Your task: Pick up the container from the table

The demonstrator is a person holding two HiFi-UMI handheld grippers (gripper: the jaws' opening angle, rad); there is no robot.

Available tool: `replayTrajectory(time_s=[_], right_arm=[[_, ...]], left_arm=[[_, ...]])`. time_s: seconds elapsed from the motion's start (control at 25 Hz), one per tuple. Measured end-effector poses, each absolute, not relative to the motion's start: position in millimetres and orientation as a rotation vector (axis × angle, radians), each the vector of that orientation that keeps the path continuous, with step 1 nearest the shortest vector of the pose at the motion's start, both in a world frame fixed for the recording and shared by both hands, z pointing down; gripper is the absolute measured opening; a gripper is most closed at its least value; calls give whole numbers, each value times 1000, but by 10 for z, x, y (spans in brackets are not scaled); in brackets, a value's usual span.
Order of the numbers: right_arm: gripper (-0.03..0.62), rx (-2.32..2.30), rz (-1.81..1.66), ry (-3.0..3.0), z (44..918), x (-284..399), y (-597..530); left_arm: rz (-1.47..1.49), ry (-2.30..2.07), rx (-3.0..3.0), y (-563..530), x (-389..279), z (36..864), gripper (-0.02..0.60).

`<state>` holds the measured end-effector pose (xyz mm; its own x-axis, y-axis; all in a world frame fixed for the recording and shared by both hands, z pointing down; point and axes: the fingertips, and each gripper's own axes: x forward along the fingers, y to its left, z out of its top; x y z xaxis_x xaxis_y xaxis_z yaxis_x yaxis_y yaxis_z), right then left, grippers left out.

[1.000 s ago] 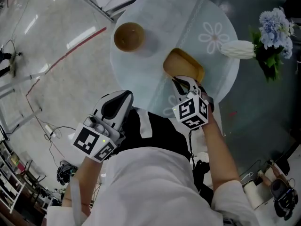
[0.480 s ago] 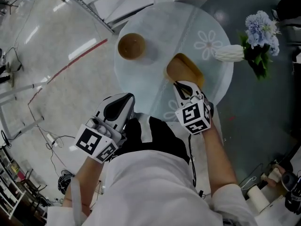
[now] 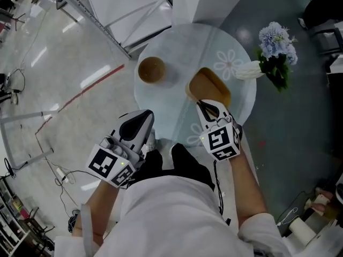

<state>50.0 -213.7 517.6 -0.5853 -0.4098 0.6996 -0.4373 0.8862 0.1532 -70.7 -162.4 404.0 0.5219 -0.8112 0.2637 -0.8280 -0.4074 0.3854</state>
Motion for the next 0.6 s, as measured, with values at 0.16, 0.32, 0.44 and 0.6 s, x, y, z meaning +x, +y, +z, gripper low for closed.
replayTrajectory(time_s=[0.16,0.32,0.44,0.6], right_arm=[[34,669,32,-2305,4921,459,-2178],[34,703,18,-2336,4656,435,-2128],[34,737,17,-2370,4460,401,-2101],[34,789,25,-2420,4187,371,-2073]], left_arm=[[37,-1334,2347,-1651,-717,3884,21],[27,-1333,2370,-1621,-714,3737,21],[15,-1337,2395,-1618,-741,3645,21],[2,-1342,2421,-1614,-777,3532,21]])
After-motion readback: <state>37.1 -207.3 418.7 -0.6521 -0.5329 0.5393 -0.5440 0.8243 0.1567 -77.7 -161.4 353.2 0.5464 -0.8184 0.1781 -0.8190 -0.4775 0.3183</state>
